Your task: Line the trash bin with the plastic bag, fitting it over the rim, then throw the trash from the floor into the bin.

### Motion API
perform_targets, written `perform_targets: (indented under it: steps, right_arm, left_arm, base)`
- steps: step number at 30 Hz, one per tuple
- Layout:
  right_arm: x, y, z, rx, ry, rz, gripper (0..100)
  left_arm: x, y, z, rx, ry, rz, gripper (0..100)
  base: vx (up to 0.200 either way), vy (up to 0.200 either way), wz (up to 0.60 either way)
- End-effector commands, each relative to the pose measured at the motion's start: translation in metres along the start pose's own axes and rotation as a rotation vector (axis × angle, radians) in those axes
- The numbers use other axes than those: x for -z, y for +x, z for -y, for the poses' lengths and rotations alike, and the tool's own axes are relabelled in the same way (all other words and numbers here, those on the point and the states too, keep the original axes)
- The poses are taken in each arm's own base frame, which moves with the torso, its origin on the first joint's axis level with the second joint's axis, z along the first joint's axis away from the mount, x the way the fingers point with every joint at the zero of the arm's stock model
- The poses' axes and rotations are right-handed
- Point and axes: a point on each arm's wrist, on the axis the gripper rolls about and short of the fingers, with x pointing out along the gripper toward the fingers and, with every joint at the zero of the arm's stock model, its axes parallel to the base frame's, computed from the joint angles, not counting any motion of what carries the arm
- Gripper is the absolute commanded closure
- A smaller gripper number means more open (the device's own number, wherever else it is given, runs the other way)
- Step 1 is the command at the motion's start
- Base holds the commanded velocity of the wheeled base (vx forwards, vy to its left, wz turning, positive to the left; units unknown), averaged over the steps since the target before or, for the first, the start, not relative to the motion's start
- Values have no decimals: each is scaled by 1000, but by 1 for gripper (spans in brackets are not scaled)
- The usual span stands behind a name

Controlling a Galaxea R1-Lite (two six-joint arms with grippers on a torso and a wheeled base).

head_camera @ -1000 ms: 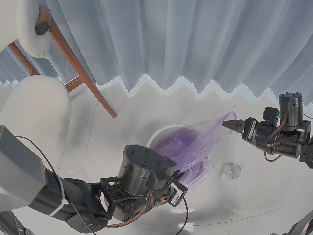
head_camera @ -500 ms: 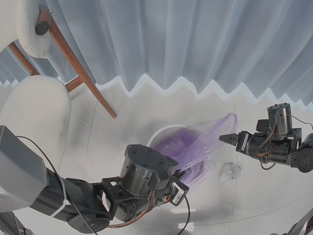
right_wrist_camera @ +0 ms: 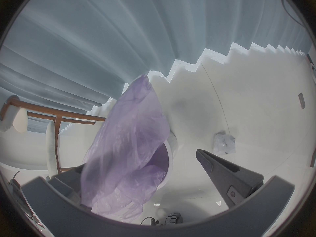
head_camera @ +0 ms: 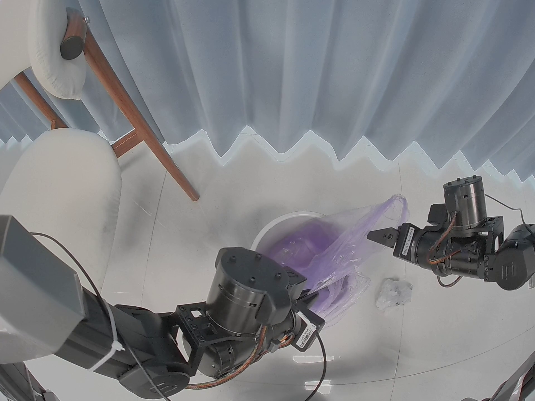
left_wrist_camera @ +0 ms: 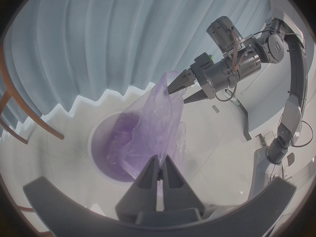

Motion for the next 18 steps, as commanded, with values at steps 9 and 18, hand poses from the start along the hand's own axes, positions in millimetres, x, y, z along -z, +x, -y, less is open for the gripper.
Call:
perform_targets:
  steps: [9, 18]
  right_arm:
    - [-1, 26, -3, 21, -5, -26, 0]
    - [-7, 37, -8, 17, -1, -12, 100]
  left_arm:
    - [-2, 0, -1, -2, -7, 6, 100]
    - [-2, 0, 0, 1, -32, 8, 100]
  base:
    - [0, 0, 0]
    - [0, 0, 0]
